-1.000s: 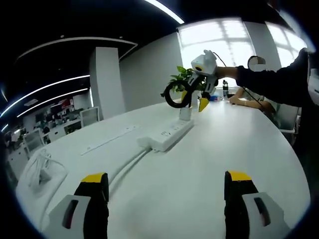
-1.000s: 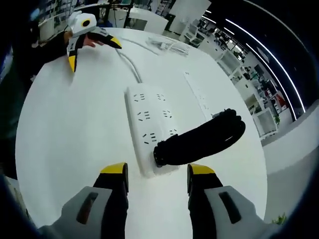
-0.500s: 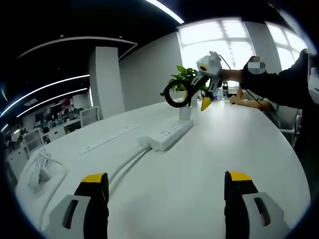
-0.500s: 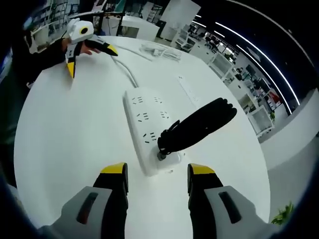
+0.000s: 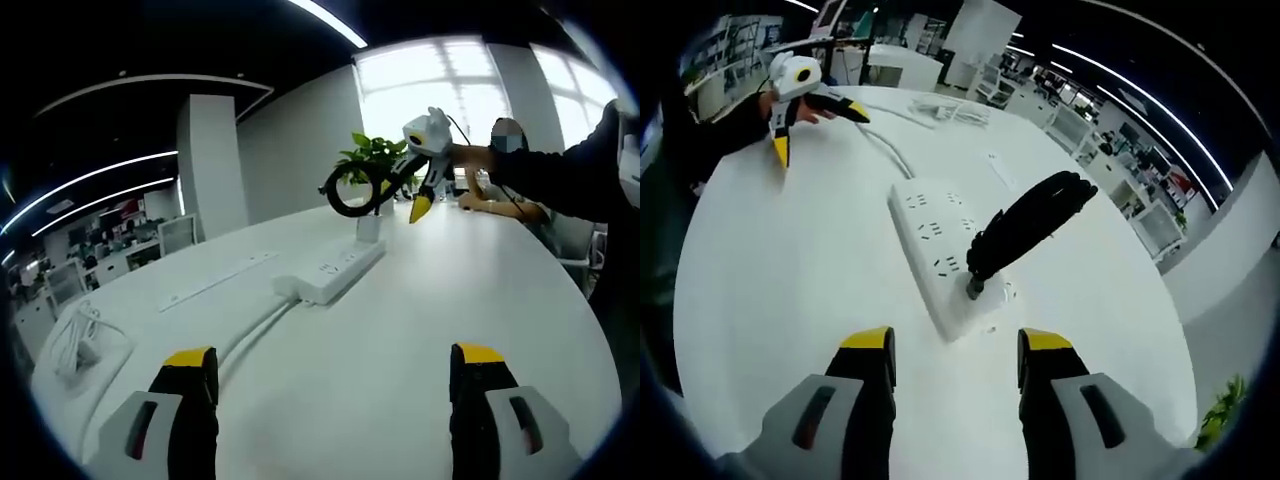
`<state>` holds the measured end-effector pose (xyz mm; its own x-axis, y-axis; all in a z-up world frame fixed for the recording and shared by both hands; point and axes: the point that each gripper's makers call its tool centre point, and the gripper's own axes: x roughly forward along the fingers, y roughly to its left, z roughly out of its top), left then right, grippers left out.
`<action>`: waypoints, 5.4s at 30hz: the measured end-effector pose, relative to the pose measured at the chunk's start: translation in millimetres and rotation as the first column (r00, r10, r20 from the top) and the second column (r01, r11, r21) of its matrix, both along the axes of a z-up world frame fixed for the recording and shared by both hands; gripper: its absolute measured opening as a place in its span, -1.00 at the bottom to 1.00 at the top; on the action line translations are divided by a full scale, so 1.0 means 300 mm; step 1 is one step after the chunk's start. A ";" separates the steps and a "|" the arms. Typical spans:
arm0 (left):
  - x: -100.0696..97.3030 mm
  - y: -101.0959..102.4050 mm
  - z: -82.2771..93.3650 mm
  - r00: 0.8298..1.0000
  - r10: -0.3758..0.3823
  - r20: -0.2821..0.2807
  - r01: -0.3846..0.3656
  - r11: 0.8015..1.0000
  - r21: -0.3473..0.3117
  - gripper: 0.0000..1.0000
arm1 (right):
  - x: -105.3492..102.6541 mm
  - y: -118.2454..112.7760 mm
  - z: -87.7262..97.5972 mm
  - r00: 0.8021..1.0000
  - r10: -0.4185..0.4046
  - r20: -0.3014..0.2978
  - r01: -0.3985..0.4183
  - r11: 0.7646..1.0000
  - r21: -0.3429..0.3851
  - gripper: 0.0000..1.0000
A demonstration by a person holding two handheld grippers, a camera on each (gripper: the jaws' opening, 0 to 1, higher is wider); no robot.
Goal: Straighten the power strip on the desk, plug the charger into it
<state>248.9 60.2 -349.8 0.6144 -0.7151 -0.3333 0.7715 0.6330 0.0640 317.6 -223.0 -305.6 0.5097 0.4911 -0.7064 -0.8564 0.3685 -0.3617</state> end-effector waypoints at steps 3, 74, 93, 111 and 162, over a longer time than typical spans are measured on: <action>-0.003 -0.001 -0.003 1.000 0.000 -0.003 0.000 1.000 0.001 0.97 | -0.016 -0.013 0.000 1.000 -0.019 0.008 0.018 0.999 0.026 0.01; 0.014 -0.086 0.029 0.999 -0.040 -0.020 0.041 0.999 0.023 0.97 | -0.257 -0.085 -0.081 0.972 -0.235 -0.001 0.197 0.814 0.546 0.59; 0.027 -0.144 0.041 0.997 -0.070 -0.029 0.071 0.997 0.033 0.98 | -0.319 -0.066 -0.061 0.971 -0.234 0.051 0.164 0.803 0.573 0.94; 0.062 -0.234 0.042 0.992 -0.121 -0.038 0.123 0.991 0.051 0.98 | -0.355 -0.077 -0.053 0.970 -0.235 0.058 0.156 0.788 0.595 0.99; 0.219 -0.360 0.038 0.954 -0.287 -0.087 0.297 0.944 0.142 0.98 | -0.398 -0.114 -0.091 0.966 -0.253 0.056 0.171 0.785 0.596 0.99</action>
